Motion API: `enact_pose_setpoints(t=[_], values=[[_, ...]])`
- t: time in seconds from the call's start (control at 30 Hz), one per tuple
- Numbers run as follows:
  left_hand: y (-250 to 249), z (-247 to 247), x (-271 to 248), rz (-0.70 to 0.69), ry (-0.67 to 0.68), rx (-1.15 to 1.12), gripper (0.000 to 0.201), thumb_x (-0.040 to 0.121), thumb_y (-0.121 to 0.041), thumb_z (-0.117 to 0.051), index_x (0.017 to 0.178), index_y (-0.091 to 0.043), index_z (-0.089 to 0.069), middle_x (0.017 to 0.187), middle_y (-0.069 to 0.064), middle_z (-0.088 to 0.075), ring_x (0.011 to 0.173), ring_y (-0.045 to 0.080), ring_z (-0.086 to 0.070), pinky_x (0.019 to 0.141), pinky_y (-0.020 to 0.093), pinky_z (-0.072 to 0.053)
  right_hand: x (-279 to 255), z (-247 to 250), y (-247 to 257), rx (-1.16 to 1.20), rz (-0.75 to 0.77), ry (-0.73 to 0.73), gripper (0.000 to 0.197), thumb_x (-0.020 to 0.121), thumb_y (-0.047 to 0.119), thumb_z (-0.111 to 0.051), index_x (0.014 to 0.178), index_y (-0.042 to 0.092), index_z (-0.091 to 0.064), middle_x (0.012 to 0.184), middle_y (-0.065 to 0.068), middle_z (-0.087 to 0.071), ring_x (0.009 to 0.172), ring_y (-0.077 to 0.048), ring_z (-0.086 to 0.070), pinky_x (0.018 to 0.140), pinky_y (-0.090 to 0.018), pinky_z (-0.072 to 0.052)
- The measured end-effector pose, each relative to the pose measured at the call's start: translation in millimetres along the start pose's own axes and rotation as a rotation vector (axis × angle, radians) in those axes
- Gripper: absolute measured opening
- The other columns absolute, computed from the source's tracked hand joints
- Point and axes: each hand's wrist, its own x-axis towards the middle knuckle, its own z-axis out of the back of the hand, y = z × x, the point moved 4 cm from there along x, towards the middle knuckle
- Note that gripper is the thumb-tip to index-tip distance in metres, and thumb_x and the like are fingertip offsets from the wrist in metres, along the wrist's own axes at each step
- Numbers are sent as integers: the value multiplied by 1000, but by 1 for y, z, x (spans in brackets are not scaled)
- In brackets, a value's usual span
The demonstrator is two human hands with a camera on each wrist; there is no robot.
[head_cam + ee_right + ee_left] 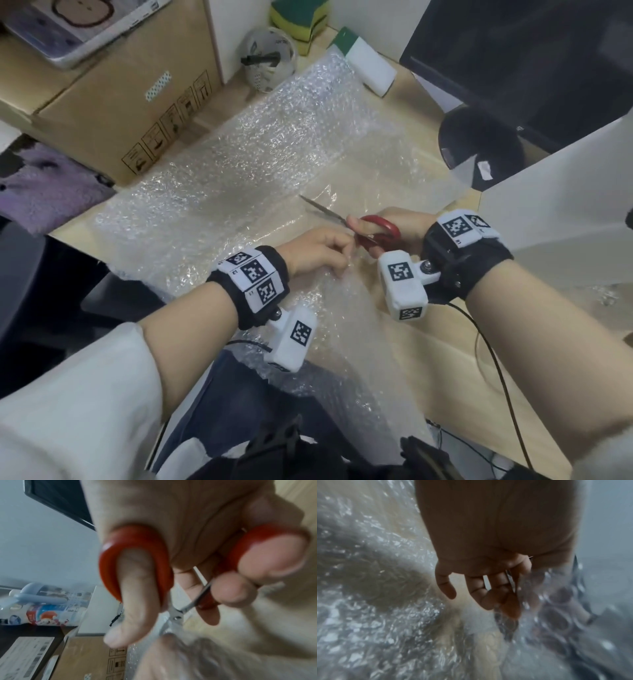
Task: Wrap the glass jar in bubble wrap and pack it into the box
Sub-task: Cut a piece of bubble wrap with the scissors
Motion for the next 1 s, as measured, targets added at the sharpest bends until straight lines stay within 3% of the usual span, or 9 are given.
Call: enact_pose_setpoints(t=[0.2, 0.3, 0.4, 0.6, 0.7, 0.77, 0.87, 0.93, 1.0], values=[[-8, -9, 4, -26, 79, -110, 21, 61, 10, -57, 55, -10, -54, 69, -7, -65, 66, -5, -61, 60, 13, -48, 7, -6, 1, 152, 2, -29, 57, 65, 72, -55, 48, 17, -53, 46, 0, -48, 45, -16, -41, 52, -28, -32], [-7, -13, 4, -16, 97, -76, 11, 58, 3, -56, 60, -7, -50, 54, -12, -61, 56, -2, -57, 57, 12, -46, 1, 2, 6, 152, 27, -77, 51, 72, 60, -51, 42, 18, -48, 39, 5, -45, 37, -9, -39, 45, -20, -35], [-6, -17, 4, 7, 125, -45, 9, 57, 2, -53, 62, -4, -50, 50, -12, -58, 52, 0, -55, 56, 13, -46, 0, 4, 8, 54, 14, -71, 54, 75, 61, -48, 41, 19, -48, 41, 6, -46, 40, -9, -41, 49, -19, -36], [-5, -27, 6, 65, 192, 53, 39, 59, 1, -51, 94, 18, -57, 58, 3, -60, 48, -1, -56, 53, 11, -46, 3, 1, 10, 89, 34, -97, 52, 68, 65, -51, 43, 19, -45, 41, 6, -43, 40, -10, -36, 49, -21, -31], [-4, -26, 8, 74, 212, 98, 40, 66, 3, -55, 103, 19, -55, 72, 8, -67, 62, 0, -61, 64, 14, -50, 3, 6, 9, 46, 23, -130, 53, 74, 62, -49, 45, 17, -47, 41, 8, -47, 41, -9, -40, 53, -22, -35], [-6, -21, 9, 55, 243, 169, 41, 74, -4, -61, 110, 13, -57, 100, 24, -65, 87, 12, -62, 86, 25, -49, 2, 7, 10, -42, 18, -125, 57, 78, 65, -43, 45, 19, -47, 45, 8, -48, 45, -10, -42, 58, -24, -36], [-9, 4, 8, 70, 225, 373, 24, 84, -28, -62, 102, -13, -68, 107, 4, -67, 98, 11, -60, 97, 27, -42, -4, 9, 7, -2, -3, -41, 55, 70, 73, -44, 52, 24, -61, 55, 4, -55, 52, -12, -48, 62, -27, -38], [-9, 29, 9, 39, 111, 599, 28, 73, -52, -62, 89, -29, -69, 111, -6, -63, 109, 13, -56, 106, 36, -34, -10, 16, 6, 55, -24, -59, 57, 64, 76, -50, 71, 22, -67, 61, 0, -57, 55, -15, -50, 62, -29, -38], [-9, 47, 11, -17, 20, 958, 28, 67, -55, -66, 90, -37, -66, 124, -13, -52, 129, 17, -38, 116, 49, -11, -20, 27, 9, -5, -12, -156, 62, 60, 73, -48, 87, 18, -63, 59, 1, -57, 53, -13, -51, 60, -27, -39]])
